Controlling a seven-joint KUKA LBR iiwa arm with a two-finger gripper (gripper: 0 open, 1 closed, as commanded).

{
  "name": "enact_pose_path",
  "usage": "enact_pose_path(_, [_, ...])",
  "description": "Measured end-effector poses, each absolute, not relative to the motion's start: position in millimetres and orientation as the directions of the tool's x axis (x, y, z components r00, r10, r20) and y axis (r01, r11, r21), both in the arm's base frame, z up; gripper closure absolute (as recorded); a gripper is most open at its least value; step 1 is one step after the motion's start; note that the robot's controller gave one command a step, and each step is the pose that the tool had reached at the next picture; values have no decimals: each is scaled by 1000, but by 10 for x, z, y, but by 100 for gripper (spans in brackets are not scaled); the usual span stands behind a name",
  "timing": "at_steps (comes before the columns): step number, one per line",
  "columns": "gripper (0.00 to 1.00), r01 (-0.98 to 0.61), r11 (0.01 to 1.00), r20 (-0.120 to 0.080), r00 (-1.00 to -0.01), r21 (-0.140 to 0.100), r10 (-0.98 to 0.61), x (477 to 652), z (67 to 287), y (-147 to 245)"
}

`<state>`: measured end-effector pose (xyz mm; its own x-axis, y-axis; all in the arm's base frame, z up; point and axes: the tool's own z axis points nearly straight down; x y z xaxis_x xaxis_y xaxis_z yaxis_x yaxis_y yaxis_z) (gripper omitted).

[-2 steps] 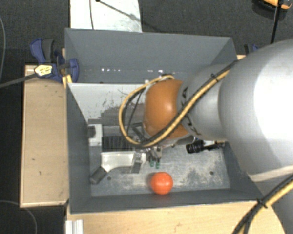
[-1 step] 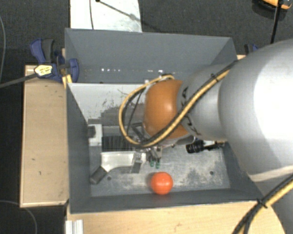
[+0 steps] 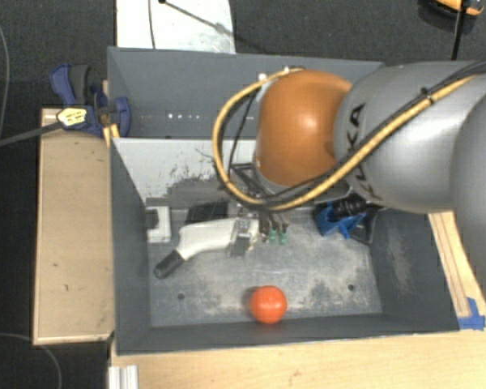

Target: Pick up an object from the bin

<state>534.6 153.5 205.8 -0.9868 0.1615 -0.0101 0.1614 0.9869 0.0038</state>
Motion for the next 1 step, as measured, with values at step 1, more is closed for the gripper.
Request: enact_pose_path(1, [100, 161, 987, -9, -987, 4, 161, 5344, 2054, 1535])
